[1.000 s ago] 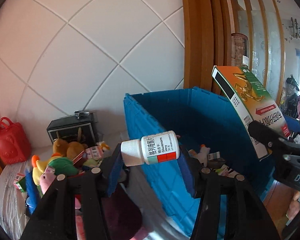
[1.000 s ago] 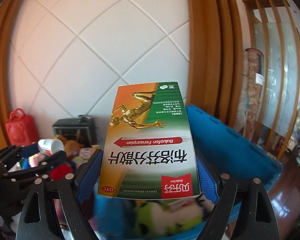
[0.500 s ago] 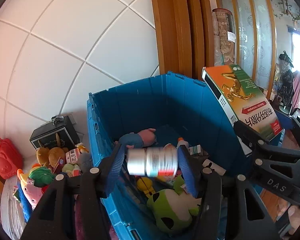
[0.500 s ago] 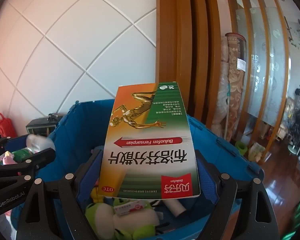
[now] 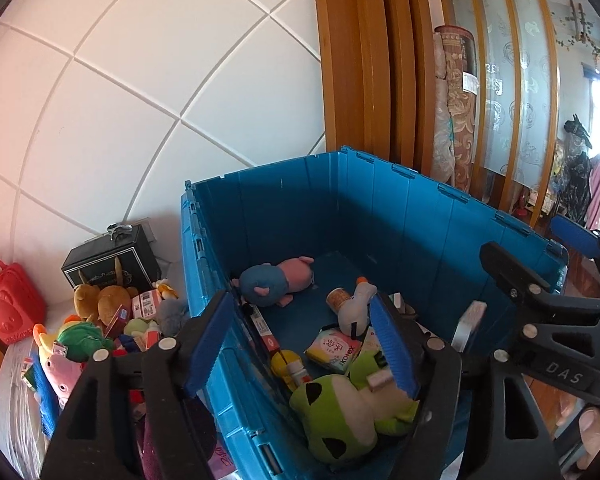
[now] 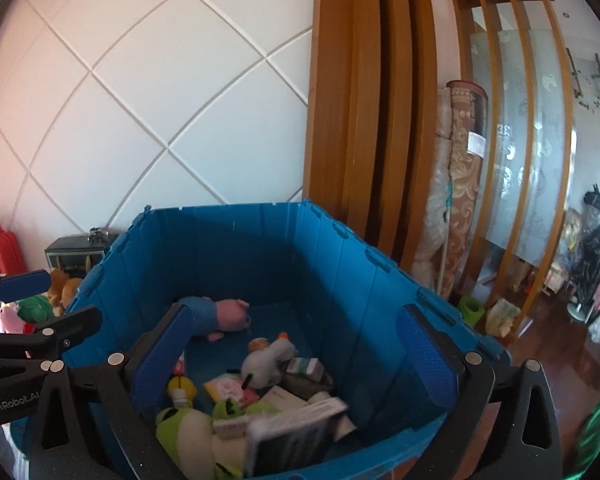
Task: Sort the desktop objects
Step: 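Carry the bottle and box into the blue crate and release both, then return both grippers from the crate to the pile on the bed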
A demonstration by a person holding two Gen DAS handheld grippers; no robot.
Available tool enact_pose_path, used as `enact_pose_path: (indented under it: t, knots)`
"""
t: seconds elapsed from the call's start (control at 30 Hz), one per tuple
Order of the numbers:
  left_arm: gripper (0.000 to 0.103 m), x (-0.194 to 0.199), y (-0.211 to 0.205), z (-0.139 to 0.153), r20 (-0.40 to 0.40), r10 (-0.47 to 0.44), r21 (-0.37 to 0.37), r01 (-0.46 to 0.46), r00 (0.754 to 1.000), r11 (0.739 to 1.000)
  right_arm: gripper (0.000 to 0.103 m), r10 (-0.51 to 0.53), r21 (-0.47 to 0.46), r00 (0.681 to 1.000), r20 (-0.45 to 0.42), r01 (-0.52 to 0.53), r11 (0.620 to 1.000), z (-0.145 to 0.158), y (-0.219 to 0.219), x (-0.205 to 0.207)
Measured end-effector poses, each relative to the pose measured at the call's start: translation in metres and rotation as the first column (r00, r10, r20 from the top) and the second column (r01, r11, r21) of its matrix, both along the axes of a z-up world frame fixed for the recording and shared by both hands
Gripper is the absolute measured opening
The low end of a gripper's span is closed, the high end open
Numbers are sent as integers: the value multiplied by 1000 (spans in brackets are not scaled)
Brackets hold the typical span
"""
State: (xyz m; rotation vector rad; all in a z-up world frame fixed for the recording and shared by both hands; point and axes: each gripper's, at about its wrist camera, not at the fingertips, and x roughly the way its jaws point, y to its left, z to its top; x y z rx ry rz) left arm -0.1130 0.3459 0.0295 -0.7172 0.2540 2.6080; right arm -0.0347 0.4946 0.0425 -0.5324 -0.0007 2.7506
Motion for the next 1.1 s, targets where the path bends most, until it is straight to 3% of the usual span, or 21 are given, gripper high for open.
enact_pose_path:
  t: [0.2,0.47,0.67,0.83,0.93,1.1]
  knots:
    - [71,6,-24,1,-8,48,31,-47,999,998,103,26,3,1000,-14,-25,1000,5,-13,9]
    - [71,8,-93,-10,-5,180,64,-179,984,982,103,170,-9,985,-38,-171,985,5,-62,10]
    - [71,8,-169,-23,2,316,64,-316,949,947,103,301,-29,950,-83,-304,952,5,-112,2]
    - [71,4,-243,-43,45,422,36,-424,905,905,103,422,-78,898,-127,-433,898,-2,-161,-10]
    - [71,-3,-287,-65,89,472,10,-475,877,880,103,466,-99,881,-77,-472,876,-14,-198,-23]
    - [71,-20,-340,-114,226,486,-15,-496,844,868,103,543,-149,837,67,-529,835,-53,-259,-50]
